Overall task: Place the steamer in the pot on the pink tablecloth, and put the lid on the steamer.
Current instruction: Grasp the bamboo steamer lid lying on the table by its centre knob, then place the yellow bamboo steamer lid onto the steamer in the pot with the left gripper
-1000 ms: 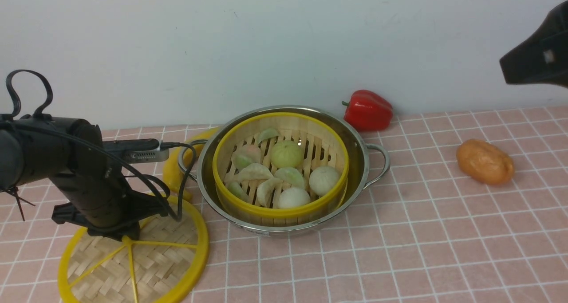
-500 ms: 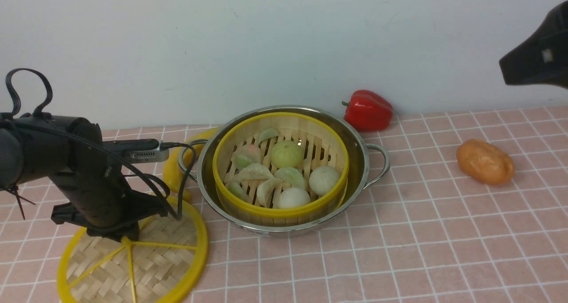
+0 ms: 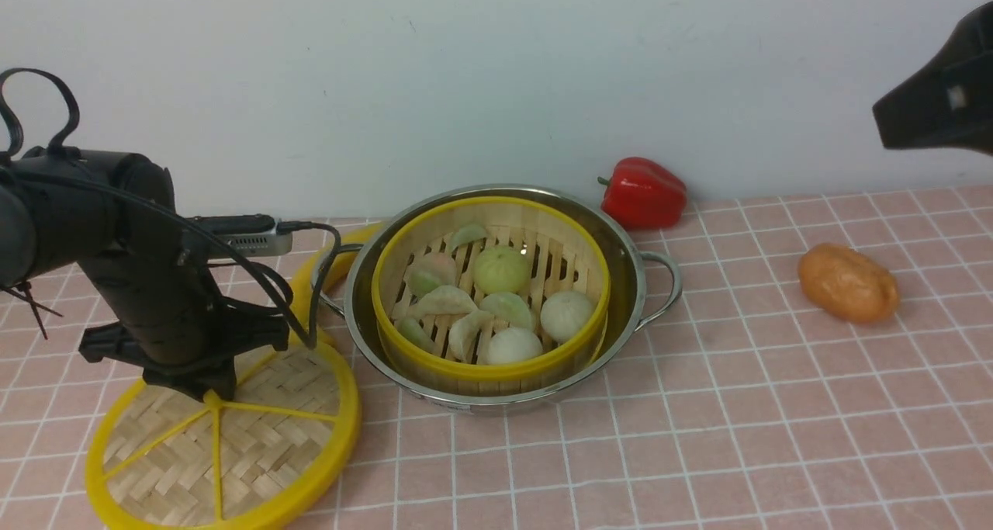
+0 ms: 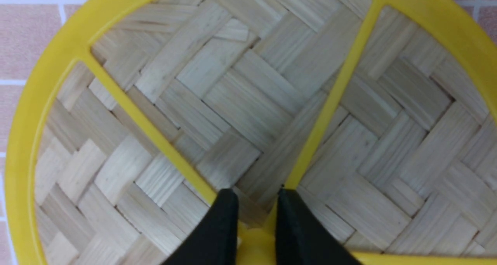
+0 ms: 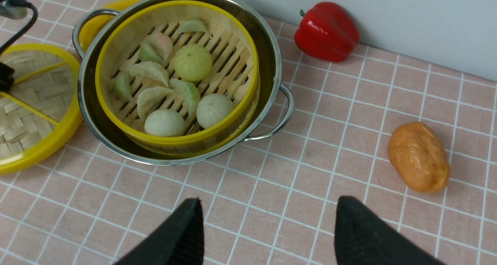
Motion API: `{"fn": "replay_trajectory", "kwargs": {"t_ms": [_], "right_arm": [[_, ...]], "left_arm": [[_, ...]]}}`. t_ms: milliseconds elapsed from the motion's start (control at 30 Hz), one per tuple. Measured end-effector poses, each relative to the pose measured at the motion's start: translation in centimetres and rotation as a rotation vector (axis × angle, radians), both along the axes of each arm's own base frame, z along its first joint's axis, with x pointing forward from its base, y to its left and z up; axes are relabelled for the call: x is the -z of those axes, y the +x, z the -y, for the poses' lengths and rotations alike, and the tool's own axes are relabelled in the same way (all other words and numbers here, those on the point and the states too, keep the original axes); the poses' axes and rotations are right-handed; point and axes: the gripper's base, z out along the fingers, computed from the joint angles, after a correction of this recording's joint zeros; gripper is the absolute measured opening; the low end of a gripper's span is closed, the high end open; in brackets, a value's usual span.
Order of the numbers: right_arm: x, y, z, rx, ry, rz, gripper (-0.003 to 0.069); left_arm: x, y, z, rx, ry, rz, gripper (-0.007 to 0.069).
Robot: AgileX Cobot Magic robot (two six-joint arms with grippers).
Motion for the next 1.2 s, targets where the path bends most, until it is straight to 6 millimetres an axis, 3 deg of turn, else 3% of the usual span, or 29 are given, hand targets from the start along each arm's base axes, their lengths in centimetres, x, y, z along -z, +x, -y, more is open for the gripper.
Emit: {"fn": "replay_trajectory", "kwargs": {"t_ms": [333,467,600,767,1000,1033,1167,1200], "right_arm": [[0.0,0.0,0.0,0.0,0.0,0.0,0.0447],[0.0,0.0,0.0,0.001,0.001,0.0,0.0447],[0.0,0.0,0.0,0.001,0.001,-0.001,0.0447],[0.0,0.0,0.0,0.002,0.002,-0.001,0.0447],[0.0,0.0,0.0,0.002,0.002,-0.001,0.0447],[0.0,0.0,0.0,0.002,0.002,-0.001,0.0447],[0.0,0.0,0.0,0.004,0.003,-0.002,0.0447],[0.0,0.0,0.0,0.004,0.004,-0.002,0.0447]], "left_arm": [[-2.2,0.6,-0.8,0.032,0.099,-0.013,0.0116],[-4.6,1.0,-1.0,0.029,0.125,0.026,0.0116],[-8.2,1.4,-1.1,0.019,0.135,0.1,0.0116],[-11.6,1.6,0.0,0.047,0.152,0.164,0.0116],[-14.4,1.8,7.3,0.246,0.119,0.291,0.0116],[-14.4,1.8,7.8,0.259,0.117,0.294,0.0116],[-14.1,2.6,13.4,0.383,0.082,0.336,0.0116],[-14.0,2.7,13.6,0.387,0.082,0.336,0.0116]]}}
